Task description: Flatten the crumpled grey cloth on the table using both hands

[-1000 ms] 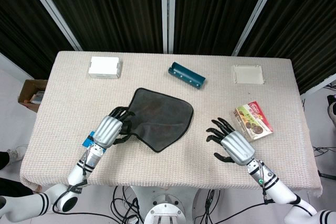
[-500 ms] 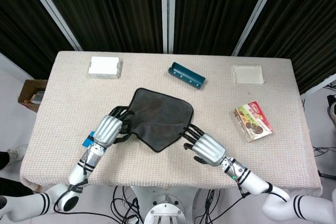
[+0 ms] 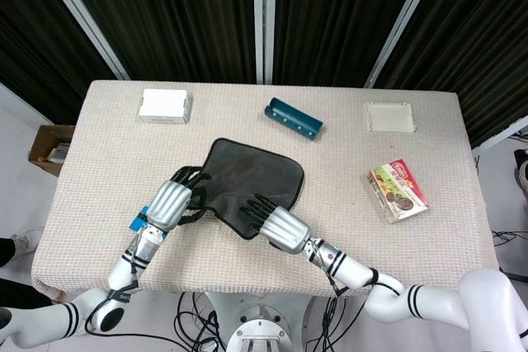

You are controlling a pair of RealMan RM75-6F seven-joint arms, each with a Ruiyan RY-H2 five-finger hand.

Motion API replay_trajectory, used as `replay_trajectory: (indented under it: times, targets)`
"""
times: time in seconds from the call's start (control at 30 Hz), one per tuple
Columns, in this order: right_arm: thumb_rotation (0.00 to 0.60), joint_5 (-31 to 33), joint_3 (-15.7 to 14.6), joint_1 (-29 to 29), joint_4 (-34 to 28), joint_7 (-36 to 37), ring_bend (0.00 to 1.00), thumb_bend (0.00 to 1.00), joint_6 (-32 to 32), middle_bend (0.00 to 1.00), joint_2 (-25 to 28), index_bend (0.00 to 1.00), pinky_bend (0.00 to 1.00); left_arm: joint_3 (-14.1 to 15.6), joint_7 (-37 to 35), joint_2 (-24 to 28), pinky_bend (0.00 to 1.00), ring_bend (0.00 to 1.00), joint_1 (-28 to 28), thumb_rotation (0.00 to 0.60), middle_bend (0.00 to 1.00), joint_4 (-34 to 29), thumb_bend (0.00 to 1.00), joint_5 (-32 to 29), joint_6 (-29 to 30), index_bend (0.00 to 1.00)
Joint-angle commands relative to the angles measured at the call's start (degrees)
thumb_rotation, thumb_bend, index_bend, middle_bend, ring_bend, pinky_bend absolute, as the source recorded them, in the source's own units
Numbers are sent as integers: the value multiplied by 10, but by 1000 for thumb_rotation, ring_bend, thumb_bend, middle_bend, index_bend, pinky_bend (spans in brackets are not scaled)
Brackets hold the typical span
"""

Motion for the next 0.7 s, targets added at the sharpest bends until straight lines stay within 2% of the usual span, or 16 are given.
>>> replay_trajectory:
  times: [0.03,0.3,0.7]
  targets:
    - [600,6,3,12,18,-1,0,188,-4,58,-20,364,0,1,-1,1,163,154,0,600,255,0,513,0,-1,655]
    - [600,16,6,29,48,-7,0,192,-4,59,-48,364,0,1,-5,5,163,154,2,600,253,-1,513,0,3,651]
    - [600,34,11,49,98,13,0,251,-1,96,-79,380,0,0,-9,5,163,154,3,600,252,0,513,-1,4,651]
